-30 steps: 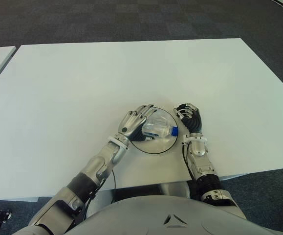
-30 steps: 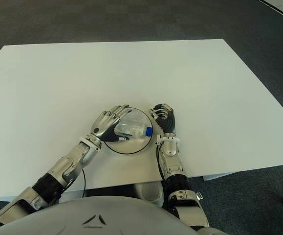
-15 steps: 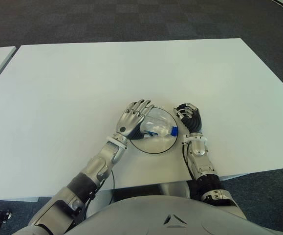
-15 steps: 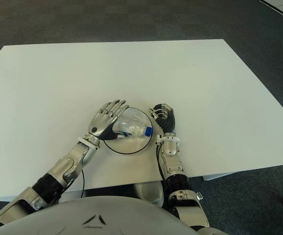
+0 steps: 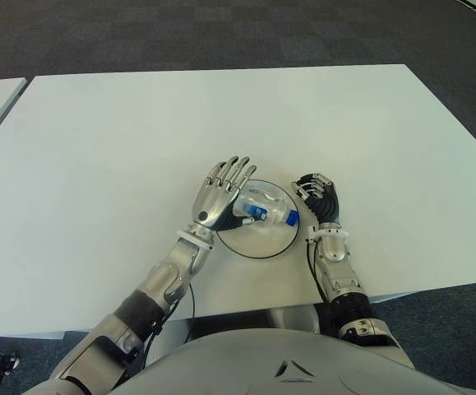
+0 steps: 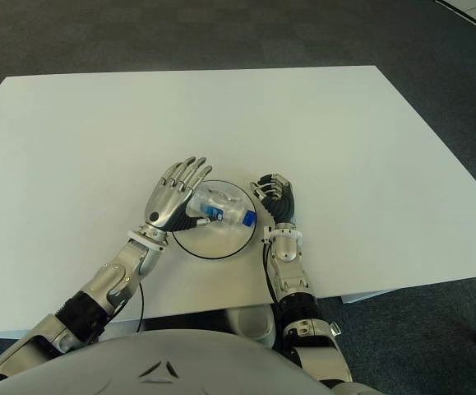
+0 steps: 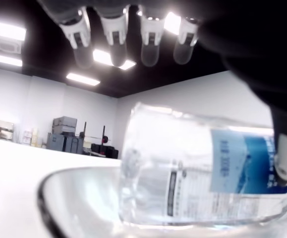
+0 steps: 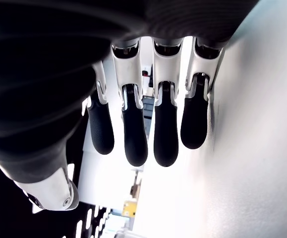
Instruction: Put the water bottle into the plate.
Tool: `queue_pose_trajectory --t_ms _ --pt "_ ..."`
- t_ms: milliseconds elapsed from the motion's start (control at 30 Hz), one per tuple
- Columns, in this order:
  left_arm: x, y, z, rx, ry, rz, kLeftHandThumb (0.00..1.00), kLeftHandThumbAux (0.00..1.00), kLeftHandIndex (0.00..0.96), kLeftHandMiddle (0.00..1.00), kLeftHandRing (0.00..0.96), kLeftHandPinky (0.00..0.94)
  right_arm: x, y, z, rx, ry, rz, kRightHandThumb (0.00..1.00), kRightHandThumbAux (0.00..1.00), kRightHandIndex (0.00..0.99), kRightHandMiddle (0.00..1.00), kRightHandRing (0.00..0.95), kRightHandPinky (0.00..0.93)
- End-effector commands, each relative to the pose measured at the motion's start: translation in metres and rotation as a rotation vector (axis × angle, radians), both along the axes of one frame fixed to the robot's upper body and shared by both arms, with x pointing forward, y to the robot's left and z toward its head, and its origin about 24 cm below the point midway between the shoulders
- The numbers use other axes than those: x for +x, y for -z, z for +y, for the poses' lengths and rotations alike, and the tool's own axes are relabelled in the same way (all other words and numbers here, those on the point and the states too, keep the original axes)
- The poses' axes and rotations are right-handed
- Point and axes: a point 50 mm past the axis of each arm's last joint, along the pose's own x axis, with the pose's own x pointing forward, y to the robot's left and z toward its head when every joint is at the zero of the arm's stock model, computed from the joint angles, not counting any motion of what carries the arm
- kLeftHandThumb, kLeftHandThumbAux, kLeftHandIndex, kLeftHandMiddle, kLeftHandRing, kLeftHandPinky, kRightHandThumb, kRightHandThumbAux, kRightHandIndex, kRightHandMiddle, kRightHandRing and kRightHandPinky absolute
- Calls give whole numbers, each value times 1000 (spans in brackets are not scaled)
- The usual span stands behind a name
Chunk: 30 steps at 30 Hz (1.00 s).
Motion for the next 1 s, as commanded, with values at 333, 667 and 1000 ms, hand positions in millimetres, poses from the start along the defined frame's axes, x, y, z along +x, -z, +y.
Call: queue_pose_trajectory --t_ms 333,667,1000 --pt "2 17 36 -490 -147 153 47 495 0 0 0 0 -9 13 -2 11 7 82 702 732 419 474 497 506" --pt "3 30 52 -780 -297 314 77 558 0 0 0 25 -6 10 1 -1 2 61 702 732 420 483 507 516" --pt "-12 31 62 -900 -462 398 119 849 143 150 143 178 -4 8 7 -14 -20 47 703 731 421 499 516 512"
